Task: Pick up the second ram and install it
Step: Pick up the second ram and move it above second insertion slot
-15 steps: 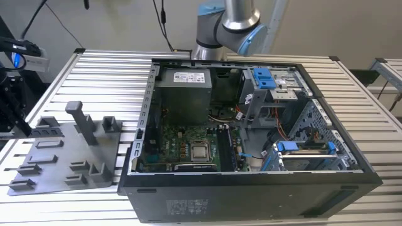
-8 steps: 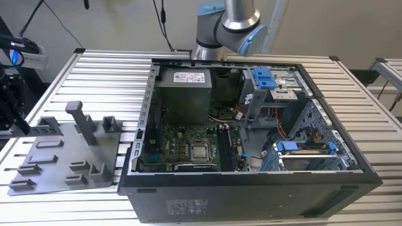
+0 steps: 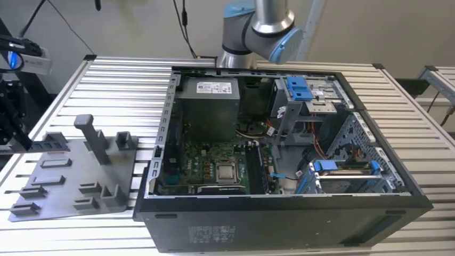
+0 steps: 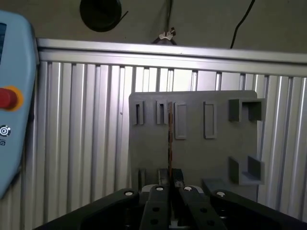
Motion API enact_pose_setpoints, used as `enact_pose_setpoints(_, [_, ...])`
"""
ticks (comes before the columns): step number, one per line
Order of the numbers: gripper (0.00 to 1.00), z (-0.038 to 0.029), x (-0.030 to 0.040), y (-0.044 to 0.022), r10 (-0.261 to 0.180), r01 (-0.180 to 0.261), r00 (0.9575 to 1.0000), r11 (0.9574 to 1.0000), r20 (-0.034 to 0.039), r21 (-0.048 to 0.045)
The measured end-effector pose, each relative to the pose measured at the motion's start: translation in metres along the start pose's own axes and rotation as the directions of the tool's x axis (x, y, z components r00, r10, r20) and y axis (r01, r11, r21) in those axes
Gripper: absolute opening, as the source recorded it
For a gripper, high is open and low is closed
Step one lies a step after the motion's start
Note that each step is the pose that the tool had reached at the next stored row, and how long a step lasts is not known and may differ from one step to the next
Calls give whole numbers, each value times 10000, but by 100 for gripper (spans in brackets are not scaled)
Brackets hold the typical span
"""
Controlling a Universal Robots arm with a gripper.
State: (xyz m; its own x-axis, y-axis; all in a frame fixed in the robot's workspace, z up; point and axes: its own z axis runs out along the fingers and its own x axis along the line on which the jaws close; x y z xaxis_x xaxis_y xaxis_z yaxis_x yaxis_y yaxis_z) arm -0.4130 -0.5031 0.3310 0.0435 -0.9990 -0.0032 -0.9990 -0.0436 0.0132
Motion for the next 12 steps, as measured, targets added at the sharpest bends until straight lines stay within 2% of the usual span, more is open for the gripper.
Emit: enact_pose_setpoints(12, [14,-183,-1,3,12,-12,10000,10000,1,1])
